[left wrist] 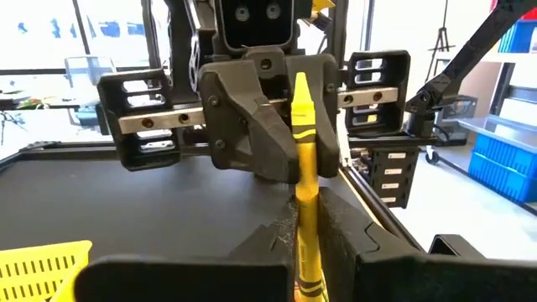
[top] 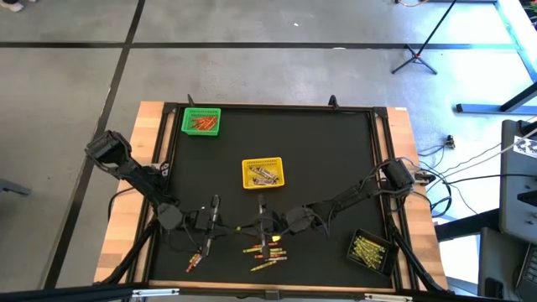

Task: Sort crayons
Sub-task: Put the green crayon into the black bin

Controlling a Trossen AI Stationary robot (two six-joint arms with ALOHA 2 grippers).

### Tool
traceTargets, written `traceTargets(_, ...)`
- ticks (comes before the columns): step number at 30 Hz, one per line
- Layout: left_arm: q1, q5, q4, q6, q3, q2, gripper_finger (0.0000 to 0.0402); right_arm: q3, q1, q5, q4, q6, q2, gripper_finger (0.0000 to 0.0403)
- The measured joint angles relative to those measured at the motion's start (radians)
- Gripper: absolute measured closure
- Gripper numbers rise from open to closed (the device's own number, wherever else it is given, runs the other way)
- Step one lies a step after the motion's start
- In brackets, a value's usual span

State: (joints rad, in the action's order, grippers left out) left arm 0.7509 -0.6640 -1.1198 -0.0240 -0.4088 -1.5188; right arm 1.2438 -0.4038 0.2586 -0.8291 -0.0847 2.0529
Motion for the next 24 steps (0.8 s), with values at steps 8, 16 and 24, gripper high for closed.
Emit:
traceTargets(8,-0.006,0.013,0.007,-0.049,0.0,0.0,0.0385,0.001,-0.001,-0.025,0.03,0.045,-0.001,0.038)
traceTargets(16,-0.005,0.032,0.033,-0.064,-0.002,0.0,0.0342,-0.001,-0.011,-0.012,0.239,0.085,-0.086,0.0379)
traceTargets(24,0.033,0.032,0.103,-0.099,-0.002,0.0,0.0303,-0.001,-0.114,0.135,0.693,-0.041,-0.271,0.0388)
